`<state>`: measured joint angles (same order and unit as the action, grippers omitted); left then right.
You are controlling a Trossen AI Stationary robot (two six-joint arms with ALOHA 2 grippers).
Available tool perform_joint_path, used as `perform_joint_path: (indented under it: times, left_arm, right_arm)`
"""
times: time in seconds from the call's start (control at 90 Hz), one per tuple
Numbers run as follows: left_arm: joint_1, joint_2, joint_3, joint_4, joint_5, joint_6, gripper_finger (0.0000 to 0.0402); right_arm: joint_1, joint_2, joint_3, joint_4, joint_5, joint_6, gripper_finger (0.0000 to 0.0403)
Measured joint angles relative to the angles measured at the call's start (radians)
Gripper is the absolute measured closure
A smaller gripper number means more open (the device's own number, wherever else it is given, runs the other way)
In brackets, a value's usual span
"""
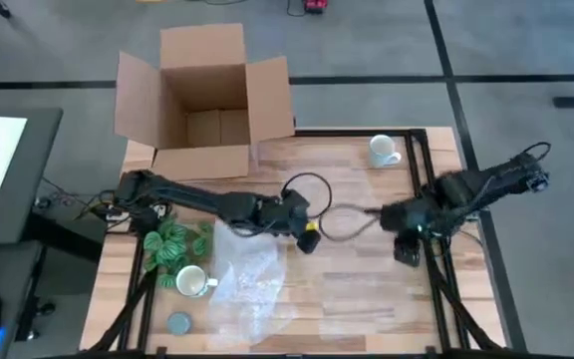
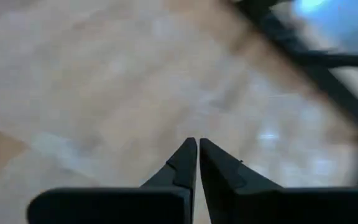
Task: Wrap mug
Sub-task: Wrap the green mug with bubble wrap
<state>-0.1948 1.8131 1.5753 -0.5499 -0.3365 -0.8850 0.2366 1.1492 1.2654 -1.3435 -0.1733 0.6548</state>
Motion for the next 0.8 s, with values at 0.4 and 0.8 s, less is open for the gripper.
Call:
perform_joint_path:
  times: [0.4, 0.8]
  left_arm:
    - [-0.177, -0.013, 0.0, 0.195, -0.052, -0.103, 0.0402]
    - [-0.19, 0.022, 0.0, 0.201, -0.07, -0.241, 0.0402]
  right_arm:
    - [-0.754, 0.159, 0.003, 0.017, 0.13, -0.548, 0.0258]
    - [-1.006, 0.385, 0.003, 0.071, 0.208, -0.845, 0.0156]
